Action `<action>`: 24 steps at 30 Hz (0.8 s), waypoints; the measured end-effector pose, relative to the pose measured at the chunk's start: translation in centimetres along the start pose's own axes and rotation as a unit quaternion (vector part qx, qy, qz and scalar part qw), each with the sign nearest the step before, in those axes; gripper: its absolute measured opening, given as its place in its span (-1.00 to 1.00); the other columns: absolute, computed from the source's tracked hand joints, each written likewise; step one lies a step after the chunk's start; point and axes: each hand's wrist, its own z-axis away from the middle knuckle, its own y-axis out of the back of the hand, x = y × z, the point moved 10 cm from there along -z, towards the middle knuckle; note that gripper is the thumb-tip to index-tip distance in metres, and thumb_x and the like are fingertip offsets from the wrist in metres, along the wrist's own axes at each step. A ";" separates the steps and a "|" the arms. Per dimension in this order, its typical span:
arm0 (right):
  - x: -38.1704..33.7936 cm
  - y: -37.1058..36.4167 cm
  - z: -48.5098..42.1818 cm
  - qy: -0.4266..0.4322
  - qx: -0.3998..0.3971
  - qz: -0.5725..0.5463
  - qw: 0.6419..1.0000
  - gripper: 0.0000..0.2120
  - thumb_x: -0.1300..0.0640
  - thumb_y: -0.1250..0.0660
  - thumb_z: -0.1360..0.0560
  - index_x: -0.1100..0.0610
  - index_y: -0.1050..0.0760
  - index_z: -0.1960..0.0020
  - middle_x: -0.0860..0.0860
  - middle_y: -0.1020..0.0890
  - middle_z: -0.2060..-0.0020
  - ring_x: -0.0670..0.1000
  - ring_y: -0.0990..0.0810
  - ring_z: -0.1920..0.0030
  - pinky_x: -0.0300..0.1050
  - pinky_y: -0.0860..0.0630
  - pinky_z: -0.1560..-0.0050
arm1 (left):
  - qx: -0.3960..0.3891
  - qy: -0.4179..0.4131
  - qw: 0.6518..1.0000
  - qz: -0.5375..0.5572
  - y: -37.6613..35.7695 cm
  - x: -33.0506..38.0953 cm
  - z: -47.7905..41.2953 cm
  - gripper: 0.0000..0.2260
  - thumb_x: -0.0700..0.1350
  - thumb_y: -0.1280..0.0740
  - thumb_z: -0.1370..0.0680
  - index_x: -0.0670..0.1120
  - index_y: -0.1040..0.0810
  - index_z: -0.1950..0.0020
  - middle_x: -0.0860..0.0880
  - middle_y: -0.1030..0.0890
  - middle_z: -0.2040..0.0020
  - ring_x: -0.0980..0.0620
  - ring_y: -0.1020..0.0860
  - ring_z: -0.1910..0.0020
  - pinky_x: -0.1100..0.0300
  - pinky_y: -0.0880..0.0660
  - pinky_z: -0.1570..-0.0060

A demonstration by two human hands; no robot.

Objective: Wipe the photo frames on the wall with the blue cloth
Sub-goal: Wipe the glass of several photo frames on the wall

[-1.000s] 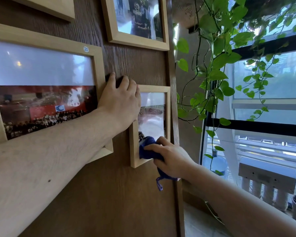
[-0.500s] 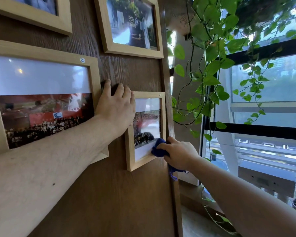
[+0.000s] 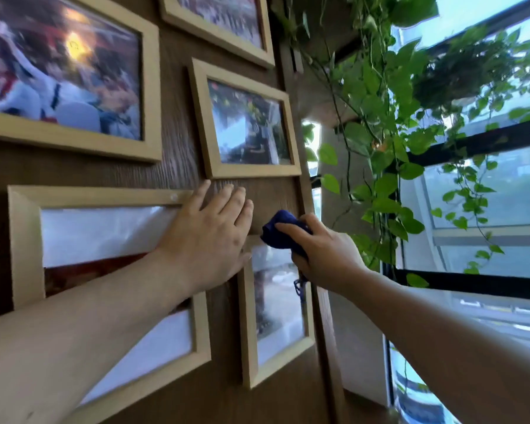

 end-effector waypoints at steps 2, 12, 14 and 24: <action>-0.3 2.2 -3.4 -0.003 0.043 -0.014 0.999 -0.50 0.08 -0.32 -0.40 -0.06 -0.37 -0.33 0.07 -0.49 -0.07 0.17 -0.54 0.27 -0.12 -0.33 0.41 | 0.013 0.025 1.000 -0.010 1.4 -2.7 -1.0 -0.27 0.27 -0.10 -0.52 -0.19 -0.17 -0.52 -0.22 -0.25 -0.52 -0.17 -0.18 -0.50 -0.18 -0.11 -0.46; -1.6 10.3 -16.5 -0.036 0.160 -0.052 0.985 -0.51 0.02 -0.22 -0.48 -0.12 -0.24 -0.39 0.05 -0.42 -0.18 0.17 -0.54 0.11 -0.03 -0.50 0.28 | 0.019 0.131 0.988 -0.074 4.8 -12.4 -5.9 -0.23 0.36 -0.03 -0.49 -0.14 -0.18 -0.51 -0.17 -0.27 -0.48 -0.17 -0.17 -0.47 -0.15 -0.13 -0.44; -2.5 10.6 -18.2 -0.025 0.166 -0.048 0.985 -0.52 0.03 -0.22 -0.49 -0.10 -0.22 -0.39 0.07 -0.41 -0.15 0.14 -0.51 0.13 -0.05 -0.46 0.31 | 0.012 0.158 0.984 -0.086 4.8 -13.7 -6.7 -0.16 0.43 -0.01 -0.46 -0.16 -0.14 -0.52 -0.18 -0.26 -0.49 -0.17 -0.16 -0.48 -0.15 -0.11 -0.45; -3.1 8.5 -20.6 -0.001 0.183 -0.054 0.982 -0.57 -0.01 -0.16 -0.54 -0.14 -0.20 -0.39 0.07 -0.38 -0.18 0.07 -0.47 0.17 -0.11 -0.40 0.34 | -0.053 0.190 0.974 -0.112 2.9 -15.4 -9.2 0.05 0.51 -0.15 -0.34 -0.16 0.07 -0.56 -0.21 -0.02 -0.58 -0.20 0.04 -0.54 -0.28 0.04 -0.46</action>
